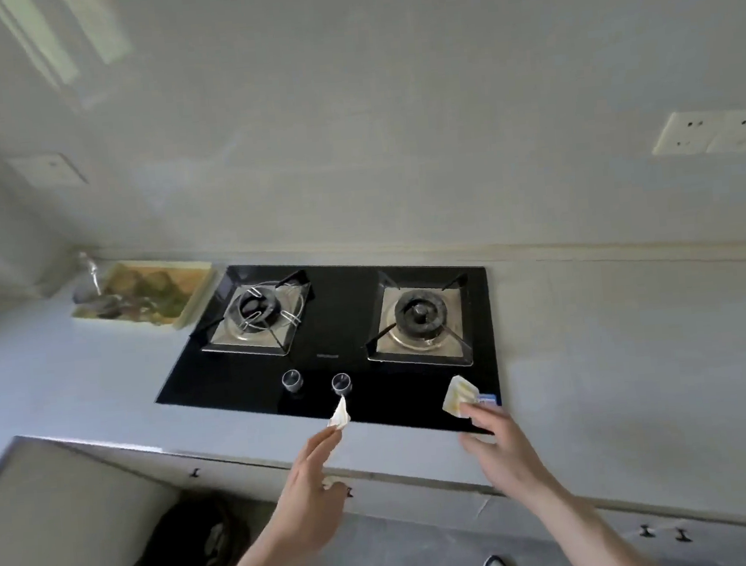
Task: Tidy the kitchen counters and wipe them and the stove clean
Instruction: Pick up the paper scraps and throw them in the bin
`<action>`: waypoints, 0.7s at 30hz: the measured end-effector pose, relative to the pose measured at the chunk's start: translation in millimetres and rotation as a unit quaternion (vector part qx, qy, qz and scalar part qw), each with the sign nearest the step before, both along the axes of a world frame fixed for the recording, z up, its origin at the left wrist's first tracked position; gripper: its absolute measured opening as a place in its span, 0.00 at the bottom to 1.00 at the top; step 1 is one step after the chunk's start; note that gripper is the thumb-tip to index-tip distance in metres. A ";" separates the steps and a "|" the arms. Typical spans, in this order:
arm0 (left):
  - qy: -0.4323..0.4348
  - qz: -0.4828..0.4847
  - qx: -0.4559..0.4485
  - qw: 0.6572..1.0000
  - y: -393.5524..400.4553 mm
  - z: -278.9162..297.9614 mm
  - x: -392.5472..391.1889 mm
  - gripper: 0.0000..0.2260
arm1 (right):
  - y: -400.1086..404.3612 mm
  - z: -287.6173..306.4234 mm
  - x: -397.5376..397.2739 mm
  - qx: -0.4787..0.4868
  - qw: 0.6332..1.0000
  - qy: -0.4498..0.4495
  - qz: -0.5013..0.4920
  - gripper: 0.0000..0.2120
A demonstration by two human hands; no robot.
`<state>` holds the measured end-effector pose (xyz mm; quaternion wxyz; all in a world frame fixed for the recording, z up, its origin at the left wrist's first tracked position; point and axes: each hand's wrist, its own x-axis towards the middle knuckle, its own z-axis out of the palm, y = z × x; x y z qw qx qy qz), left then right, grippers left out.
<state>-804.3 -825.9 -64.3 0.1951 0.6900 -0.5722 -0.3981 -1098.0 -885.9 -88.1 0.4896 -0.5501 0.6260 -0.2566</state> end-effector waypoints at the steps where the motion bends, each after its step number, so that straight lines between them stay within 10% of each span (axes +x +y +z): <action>1: 0.000 0.022 0.000 1.000 18.0 3.2 24.3 0.33 | 4.7 5.4 26.5 -0.005 1.000 -0.004 0.024 0.22; 21: 0.002 0.328 0.098 0.940 237.5 -32.3 304.0 0.32 | 73.1 -9.5 401.3 0.055 0.919 0.027 0.390 0.23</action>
